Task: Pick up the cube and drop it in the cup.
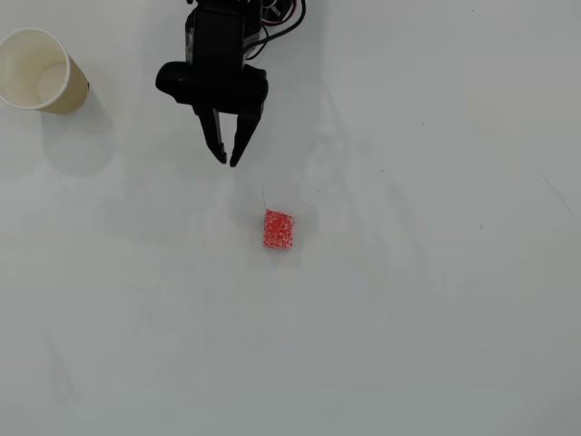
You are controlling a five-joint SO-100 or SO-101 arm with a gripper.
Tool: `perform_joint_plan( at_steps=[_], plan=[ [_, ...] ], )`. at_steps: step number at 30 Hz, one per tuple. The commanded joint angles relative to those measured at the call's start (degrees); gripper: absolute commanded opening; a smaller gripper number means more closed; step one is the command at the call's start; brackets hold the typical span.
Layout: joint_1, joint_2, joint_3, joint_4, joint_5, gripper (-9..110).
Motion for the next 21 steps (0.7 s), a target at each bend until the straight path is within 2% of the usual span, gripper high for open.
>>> perform_joint_plan(
  at_steps=[1,21],
  plan=[
    [-0.2,1.1,2.1,-3.9,-0.6,0],
    [-2.8,1.1,2.1,-2.6,-0.6,0]
  ],
)
